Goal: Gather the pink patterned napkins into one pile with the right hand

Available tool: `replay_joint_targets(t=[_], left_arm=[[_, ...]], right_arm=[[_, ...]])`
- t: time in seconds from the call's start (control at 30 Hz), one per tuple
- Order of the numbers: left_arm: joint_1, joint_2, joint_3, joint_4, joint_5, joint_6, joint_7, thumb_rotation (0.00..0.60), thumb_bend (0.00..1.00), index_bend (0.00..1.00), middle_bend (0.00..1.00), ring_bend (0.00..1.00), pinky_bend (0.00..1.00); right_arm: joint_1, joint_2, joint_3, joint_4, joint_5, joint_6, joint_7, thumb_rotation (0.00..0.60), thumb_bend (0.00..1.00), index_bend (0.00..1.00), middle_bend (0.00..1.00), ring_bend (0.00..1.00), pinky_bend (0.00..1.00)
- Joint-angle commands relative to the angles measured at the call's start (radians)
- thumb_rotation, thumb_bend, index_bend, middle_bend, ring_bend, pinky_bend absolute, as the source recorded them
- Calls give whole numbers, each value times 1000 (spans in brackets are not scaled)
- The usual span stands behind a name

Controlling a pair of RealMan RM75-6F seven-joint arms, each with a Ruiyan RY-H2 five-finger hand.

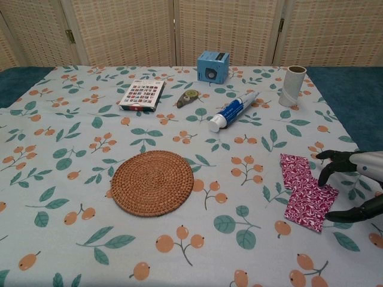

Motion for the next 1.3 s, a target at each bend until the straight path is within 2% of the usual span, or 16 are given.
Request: replay_joint_targets(t=[0.03,0.17,0.3,1.0,1.3], left_arm=[[0,0,0,-1,1,1,1,600,207,257,126,193,0],[1,0,1,-5,3,3,3,600,207,258,126,193,0],[2,-1,3,-8,9,7,5,600,206,258,126,193,0],[21,0,8,16,7,26,-26,600,206,258,126,194,0],[20,1,6,16,10,26,-28,600,206,255,126,194,0]], right_arm=[[-15,20,-6,-13,4,20,-5,258,120,275,47,0,0],[-27,39,-10,-35,-28,41,6,263,121,275,47,0,0],[-19,25,-15,-34,-70,17,30,266,121,275,47,0,0],[36,-70,4,-5,-79,-67,-5,267,120,275,47,0,0],[26,-59,-1,-29,-134,-30,19,274,120,275,47,0,0]])
